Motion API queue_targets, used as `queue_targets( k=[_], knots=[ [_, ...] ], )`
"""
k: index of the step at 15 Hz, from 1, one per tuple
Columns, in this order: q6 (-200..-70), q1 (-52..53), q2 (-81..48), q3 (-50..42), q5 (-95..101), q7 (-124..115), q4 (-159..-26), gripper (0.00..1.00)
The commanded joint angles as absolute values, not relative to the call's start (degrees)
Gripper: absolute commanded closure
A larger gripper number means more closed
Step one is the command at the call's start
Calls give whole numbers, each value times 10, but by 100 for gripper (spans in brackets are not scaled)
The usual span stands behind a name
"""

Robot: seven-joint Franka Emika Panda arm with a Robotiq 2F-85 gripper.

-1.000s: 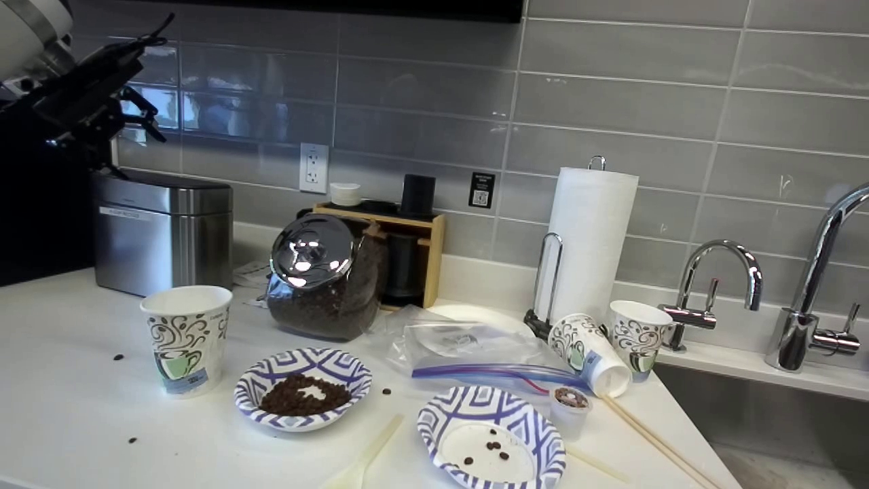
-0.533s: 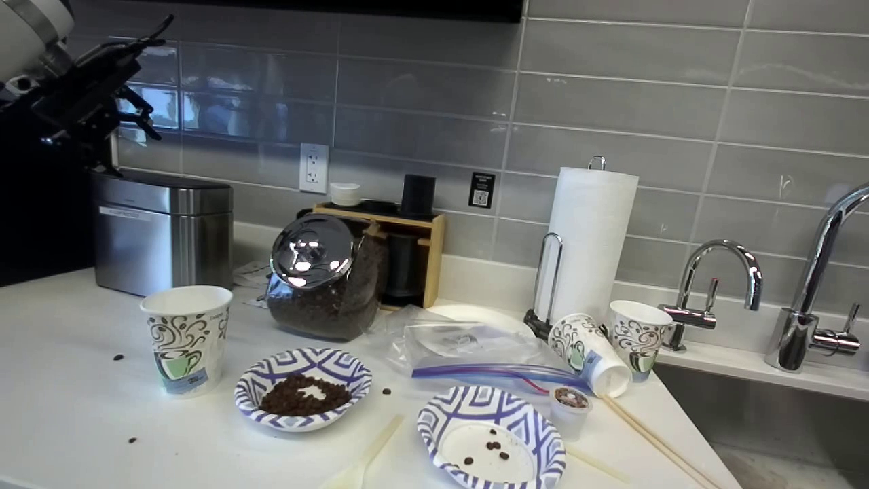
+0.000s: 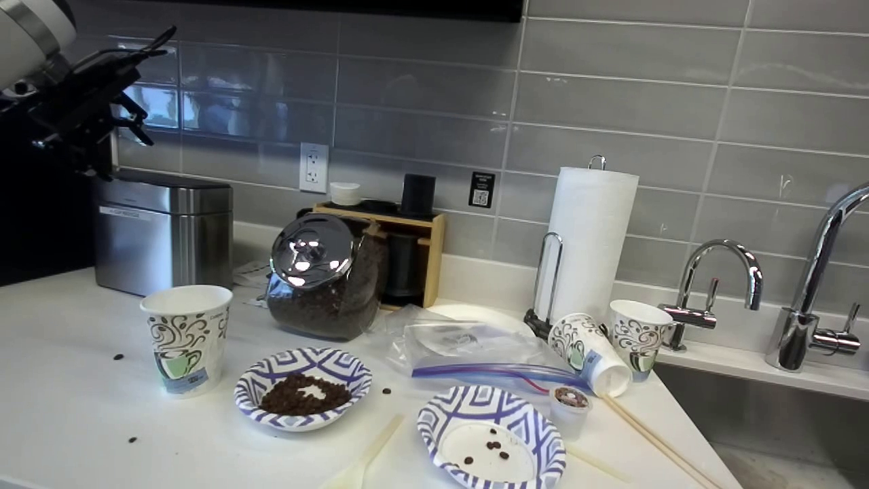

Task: Open the lid on the bin

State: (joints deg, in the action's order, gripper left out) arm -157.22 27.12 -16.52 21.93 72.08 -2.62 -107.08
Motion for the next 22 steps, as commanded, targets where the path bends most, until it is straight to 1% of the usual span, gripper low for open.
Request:
queue_targets(
  k=[1, 22],
  knots=[
    [-1574, 268, -172, 221, 704, -5, -1075, 0],
    [-1572, 274, -172, 199, 766, -53, -1065, 0]
  ],
)
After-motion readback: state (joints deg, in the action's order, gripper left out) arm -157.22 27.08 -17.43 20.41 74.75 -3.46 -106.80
